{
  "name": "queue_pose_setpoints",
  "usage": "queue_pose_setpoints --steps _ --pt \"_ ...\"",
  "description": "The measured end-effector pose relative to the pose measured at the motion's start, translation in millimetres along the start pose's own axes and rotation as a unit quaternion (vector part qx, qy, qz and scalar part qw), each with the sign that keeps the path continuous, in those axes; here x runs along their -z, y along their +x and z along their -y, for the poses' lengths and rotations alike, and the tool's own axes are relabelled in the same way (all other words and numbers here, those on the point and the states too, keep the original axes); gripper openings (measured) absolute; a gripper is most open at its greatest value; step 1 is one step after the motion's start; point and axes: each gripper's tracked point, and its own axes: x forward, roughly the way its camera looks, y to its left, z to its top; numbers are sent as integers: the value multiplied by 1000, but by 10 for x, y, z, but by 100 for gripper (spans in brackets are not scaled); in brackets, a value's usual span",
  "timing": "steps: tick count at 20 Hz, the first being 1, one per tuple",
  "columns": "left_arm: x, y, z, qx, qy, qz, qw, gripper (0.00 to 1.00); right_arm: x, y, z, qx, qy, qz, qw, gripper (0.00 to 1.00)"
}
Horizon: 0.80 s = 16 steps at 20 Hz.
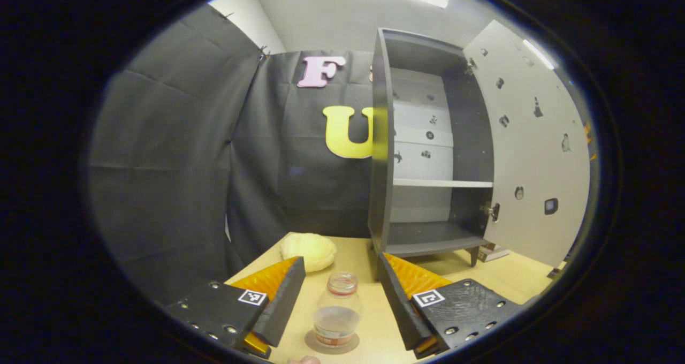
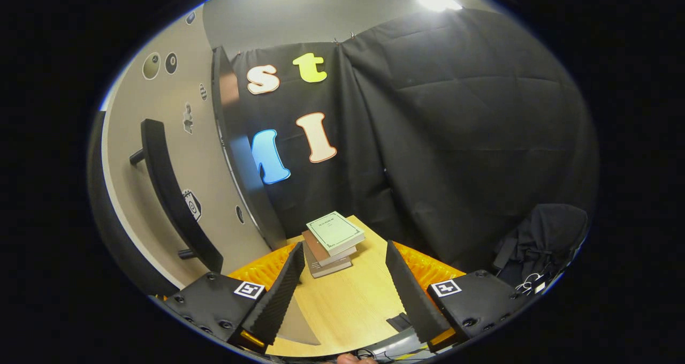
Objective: Open the cabinet door with the right hand, grasp the bottle in the cabinet with the left hand and place it on the coaster, then close the cabinet door with the right hand.
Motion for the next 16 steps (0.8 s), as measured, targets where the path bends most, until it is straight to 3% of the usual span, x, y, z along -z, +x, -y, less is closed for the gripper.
queue_pose_setpoints --steps 4,5,10,13,15,16 --pt "-253 -135 40 -2 15 -16 1000 80 -58 -128 -37 -7 -6 7 1000 97" --pt "-350 -181 74 0 11 -18 1000 83 -102 -150 -42 -9 -13 12 1000 97" --pt "-840 -438 244 -3 -29 -30 999 80 -397 -16 -128 -25 -71 43 996 97" --pt "-1117 -581 334 -12 -32 -32 999 83 -529 143 -265 -63 -93 46 993 97" --pt "-1220 -667 403 -30 -32 -40 998 80 -586 195 -328 -89 -91 45 991 97" --pt "-1274 -702 476 -35 -41 -41 998 83 -625 209 -339 -102 -86 48 990 97"
